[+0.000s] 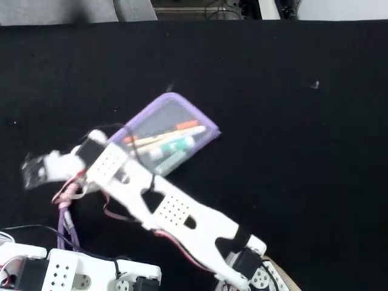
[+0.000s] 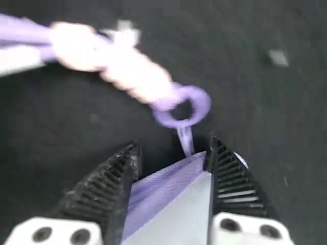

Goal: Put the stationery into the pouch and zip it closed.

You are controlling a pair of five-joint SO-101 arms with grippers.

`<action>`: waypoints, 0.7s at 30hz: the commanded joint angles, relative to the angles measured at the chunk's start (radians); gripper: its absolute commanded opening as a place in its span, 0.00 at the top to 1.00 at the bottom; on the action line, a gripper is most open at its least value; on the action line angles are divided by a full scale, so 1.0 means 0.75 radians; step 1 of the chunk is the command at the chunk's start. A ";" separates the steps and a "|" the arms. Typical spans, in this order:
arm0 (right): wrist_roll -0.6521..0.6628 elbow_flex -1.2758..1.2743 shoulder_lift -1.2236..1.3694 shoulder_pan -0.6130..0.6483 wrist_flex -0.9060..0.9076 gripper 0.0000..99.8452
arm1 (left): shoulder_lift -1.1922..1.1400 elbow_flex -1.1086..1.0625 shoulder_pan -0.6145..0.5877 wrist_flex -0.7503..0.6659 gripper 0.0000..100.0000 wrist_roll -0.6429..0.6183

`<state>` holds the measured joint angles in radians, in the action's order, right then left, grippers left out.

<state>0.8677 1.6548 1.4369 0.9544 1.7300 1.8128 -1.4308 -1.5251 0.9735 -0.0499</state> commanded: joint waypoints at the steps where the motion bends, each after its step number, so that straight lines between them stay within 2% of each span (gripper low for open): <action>1: 0.008 0.015 -0.013 -0.198 0.047 0.80 | 0.010 0.007 -0.003 -0.006 0.77 -0.008; 14: 0.008 0.011 -0.103 -0.575 0.049 0.80 | 0.010 0.009 0.024 -0.006 0.77 -0.016; 20: -0.008 0.015 -0.255 -0.612 0.049 0.80 | 0.010 0.009 0.028 -0.006 0.77 -0.016; 21: -0.053 0.015 -0.277 -0.601 0.049 0.80 | 0.010 0.009 0.028 -0.006 0.77 -0.016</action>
<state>0.8677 1.6517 1.3510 0.5217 1.7361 1.8128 -1.4308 -1.5175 0.9735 -0.0499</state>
